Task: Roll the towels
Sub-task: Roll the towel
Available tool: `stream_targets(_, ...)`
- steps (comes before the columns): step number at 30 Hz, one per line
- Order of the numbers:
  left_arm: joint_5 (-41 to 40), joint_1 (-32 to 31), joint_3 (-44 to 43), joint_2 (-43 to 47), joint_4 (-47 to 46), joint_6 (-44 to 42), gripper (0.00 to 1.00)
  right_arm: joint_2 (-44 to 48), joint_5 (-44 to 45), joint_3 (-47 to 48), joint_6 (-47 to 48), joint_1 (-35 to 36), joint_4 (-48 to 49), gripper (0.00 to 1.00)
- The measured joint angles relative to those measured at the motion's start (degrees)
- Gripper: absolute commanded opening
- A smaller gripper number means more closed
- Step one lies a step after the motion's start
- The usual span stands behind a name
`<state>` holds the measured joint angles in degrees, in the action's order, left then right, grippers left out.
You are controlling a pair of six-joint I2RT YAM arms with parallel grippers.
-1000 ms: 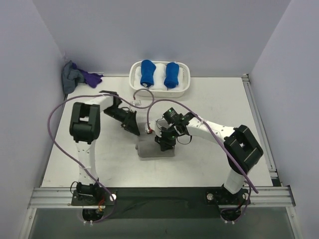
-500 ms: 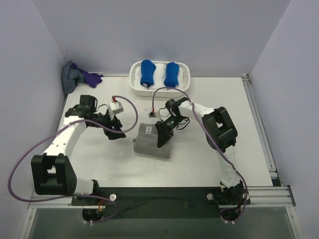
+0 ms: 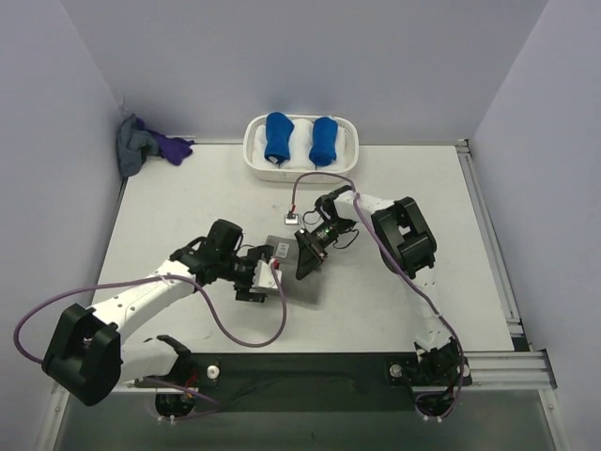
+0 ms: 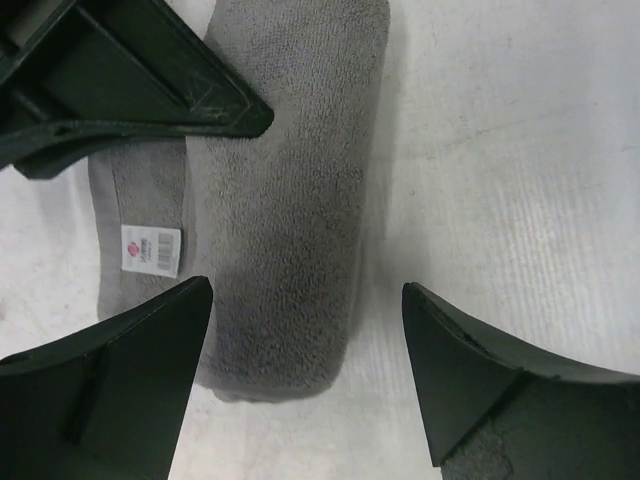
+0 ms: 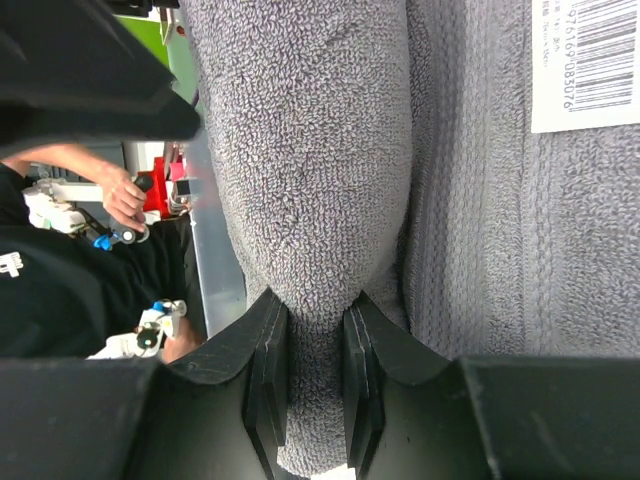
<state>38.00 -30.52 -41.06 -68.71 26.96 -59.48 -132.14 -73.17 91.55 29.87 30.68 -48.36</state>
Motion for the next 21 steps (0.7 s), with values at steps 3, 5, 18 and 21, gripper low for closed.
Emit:
stream_targets(3,-2.4,-3.0,0.9,-1.8,-3.6,-3.3,0.87,-0.1,0.0,0.1,0.4,0.0,-0.5,0.00)
stream_targets(5,-3.9,-4.2,1.5,-3.8,-5.9,-5.8,0.82,-0.3,-0.1,0.4,0.5,0.0,-0.9,0.00)
stream_targets(18,-7.7,-7.0,-7.6,-16.3,0.1,-8.1,0.13,-0.7,5.5,5.0,-1.2,-2.6,-2.9,0.56)
stream_targets(21,-6.9,-7.8,-11.3,-18.2,6.6,-5.4,0.09,1.0,9.7,7.0,-1.7,-4.5,-1.4,0.63)
